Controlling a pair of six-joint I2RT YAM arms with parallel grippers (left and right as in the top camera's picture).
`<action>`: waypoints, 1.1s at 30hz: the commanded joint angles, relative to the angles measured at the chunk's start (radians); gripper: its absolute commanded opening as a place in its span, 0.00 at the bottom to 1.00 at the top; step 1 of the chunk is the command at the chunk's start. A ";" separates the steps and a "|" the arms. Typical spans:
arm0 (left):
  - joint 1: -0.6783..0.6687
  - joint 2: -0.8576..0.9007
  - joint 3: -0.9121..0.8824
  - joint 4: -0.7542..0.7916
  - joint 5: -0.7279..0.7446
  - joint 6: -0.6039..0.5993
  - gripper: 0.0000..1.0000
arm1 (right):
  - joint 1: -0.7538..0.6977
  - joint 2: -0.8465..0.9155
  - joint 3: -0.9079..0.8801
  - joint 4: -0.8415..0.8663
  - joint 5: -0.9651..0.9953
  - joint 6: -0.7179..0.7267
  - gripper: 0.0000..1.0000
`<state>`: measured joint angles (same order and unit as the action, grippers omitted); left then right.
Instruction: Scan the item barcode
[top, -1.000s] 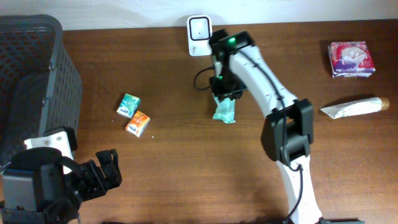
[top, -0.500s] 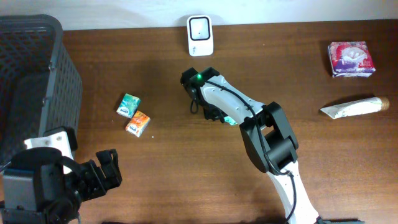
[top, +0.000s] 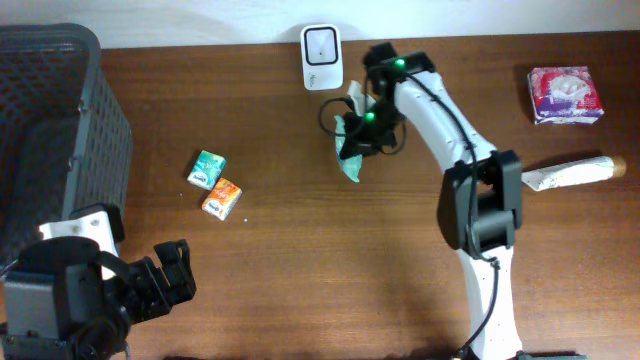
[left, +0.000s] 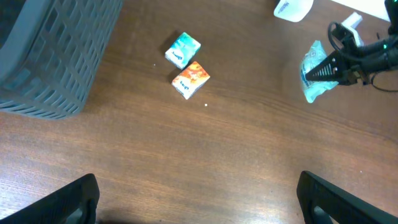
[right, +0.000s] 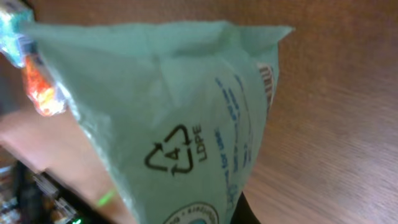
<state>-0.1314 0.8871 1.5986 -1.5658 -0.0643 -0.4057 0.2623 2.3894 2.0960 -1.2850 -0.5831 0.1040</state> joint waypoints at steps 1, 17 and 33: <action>0.002 -0.001 0.001 0.001 -0.011 -0.005 0.99 | -0.075 -0.008 -0.172 0.070 -0.227 -0.074 0.04; 0.002 -0.001 0.001 0.001 -0.011 -0.005 0.99 | -0.187 -0.077 -0.002 -0.253 0.242 -0.126 0.63; 0.002 -0.001 0.001 0.001 -0.011 -0.005 0.99 | 0.027 -0.076 -0.274 0.104 0.612 0.148 0.04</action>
<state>-0.1314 0.8871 1.5986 -1.5669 -0.0639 -0.4057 0.2855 2.3184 1.8580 -1.1885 0.0353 0.2405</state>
